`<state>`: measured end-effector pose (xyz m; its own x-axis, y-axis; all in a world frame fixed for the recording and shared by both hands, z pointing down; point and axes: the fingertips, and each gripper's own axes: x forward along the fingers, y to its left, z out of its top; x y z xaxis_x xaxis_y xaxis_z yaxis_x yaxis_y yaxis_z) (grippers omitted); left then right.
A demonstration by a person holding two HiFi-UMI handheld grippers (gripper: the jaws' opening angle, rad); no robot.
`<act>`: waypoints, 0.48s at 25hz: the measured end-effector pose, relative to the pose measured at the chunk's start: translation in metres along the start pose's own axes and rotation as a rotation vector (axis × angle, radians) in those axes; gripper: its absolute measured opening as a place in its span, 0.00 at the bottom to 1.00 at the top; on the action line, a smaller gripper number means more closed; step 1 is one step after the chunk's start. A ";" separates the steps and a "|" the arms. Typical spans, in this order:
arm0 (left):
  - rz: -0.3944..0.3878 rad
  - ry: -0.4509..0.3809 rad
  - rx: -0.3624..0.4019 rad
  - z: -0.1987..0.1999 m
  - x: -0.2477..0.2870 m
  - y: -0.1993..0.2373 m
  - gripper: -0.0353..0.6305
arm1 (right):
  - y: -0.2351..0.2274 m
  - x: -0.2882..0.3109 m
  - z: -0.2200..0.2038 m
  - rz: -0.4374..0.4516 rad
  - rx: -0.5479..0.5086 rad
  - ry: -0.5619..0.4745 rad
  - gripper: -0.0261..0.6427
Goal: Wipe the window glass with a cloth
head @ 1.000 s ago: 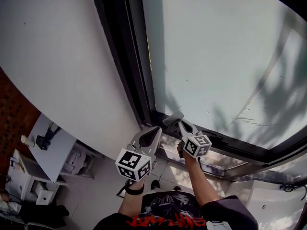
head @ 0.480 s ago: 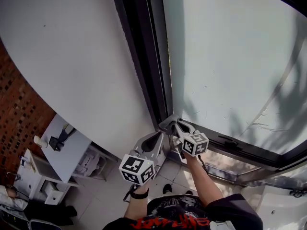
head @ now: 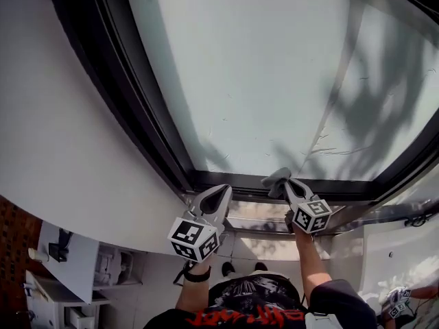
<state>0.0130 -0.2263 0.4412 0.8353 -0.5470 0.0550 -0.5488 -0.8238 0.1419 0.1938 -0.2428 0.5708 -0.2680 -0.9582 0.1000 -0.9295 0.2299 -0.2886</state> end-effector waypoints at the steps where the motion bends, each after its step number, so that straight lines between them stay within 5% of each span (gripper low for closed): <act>1: -0.024 0.002 -0.003 -0.001 0.008 -0.006 0.04 | -0.029 -0.025 0.004 -0.070 -0.004 -0.002 0.06; 6: -0.122 0.007 -0.001 -0.003 0.041 -0.038 0.04 | -0.166 -0.139 0.014 -0.404 0.001 -0.006 0.06; 12: -0.184 0.013 0.002 -0.003 0.060 -0.061 0.04 | -0.276 -0.240 0.016 -0.702 0.079 -0.012 0.06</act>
<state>0.0968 -0.2091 0.4389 0.9221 -0.3847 0.0408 -0.3863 -0.9103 0.1488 0.5189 -0.0788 0.6107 0.3917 -0.8772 0.2778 -0.8601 -0.4563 -0.2280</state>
